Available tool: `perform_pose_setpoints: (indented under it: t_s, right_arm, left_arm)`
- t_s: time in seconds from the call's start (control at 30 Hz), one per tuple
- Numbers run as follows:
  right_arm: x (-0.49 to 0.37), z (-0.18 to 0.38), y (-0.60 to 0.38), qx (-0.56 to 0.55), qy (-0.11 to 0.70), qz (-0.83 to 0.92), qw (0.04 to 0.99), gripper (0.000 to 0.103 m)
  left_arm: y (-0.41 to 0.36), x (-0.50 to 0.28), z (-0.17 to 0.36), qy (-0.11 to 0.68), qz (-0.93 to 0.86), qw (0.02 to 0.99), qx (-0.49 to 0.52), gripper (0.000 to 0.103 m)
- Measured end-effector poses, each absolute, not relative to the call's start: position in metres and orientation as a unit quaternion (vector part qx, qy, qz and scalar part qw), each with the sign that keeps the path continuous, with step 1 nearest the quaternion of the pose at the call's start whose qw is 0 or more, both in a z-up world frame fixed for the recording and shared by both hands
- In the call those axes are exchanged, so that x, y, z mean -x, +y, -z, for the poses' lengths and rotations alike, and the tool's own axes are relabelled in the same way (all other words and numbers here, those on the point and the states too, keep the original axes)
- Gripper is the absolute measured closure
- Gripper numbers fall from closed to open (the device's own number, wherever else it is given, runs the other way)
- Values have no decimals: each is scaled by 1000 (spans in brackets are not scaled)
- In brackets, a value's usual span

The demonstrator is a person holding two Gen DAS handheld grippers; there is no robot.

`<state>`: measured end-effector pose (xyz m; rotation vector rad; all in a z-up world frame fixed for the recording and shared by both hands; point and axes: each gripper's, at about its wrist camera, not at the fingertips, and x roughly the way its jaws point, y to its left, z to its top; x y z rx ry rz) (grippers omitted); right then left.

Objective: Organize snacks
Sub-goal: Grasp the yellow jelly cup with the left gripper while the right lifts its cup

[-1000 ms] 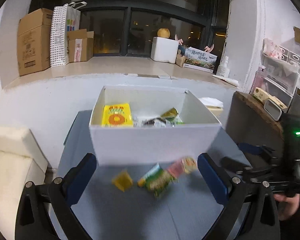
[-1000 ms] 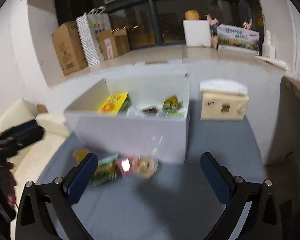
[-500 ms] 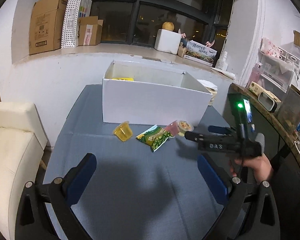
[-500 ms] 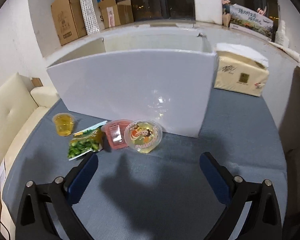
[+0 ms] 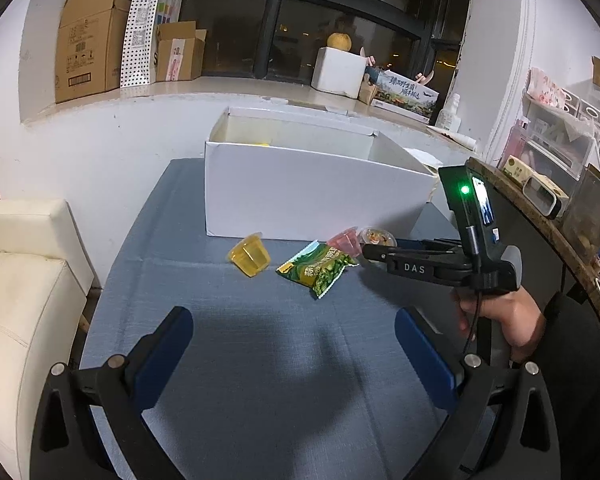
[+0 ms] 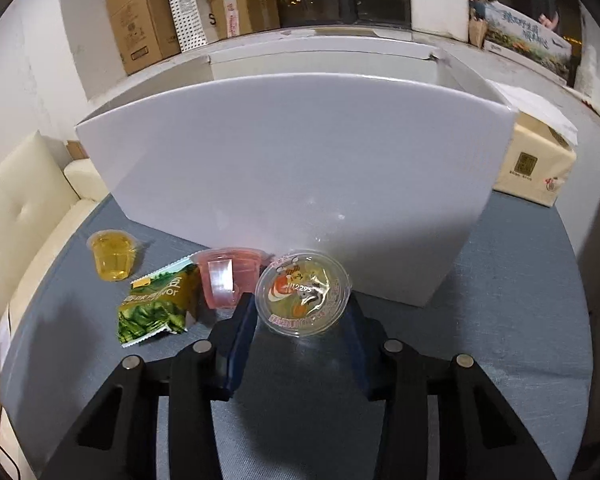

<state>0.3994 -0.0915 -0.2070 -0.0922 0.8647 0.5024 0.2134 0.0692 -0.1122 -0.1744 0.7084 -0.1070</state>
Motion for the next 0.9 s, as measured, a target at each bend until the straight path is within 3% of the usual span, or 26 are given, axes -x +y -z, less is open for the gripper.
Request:
perform_pose_setpoints:
  t_s: [0.4, 0.9]
  right_arm:
    - [-361, 183, -116, 27, 385, -232, 893, 57]
    - [-315, 162, -144, -8, 367, -243, 898, 57]
  left_arm:
    - [75, -264, 117, 357, 21, 931, 68, 0]
    - [92, -355, 177, 422, -25, 903, 73, 1]
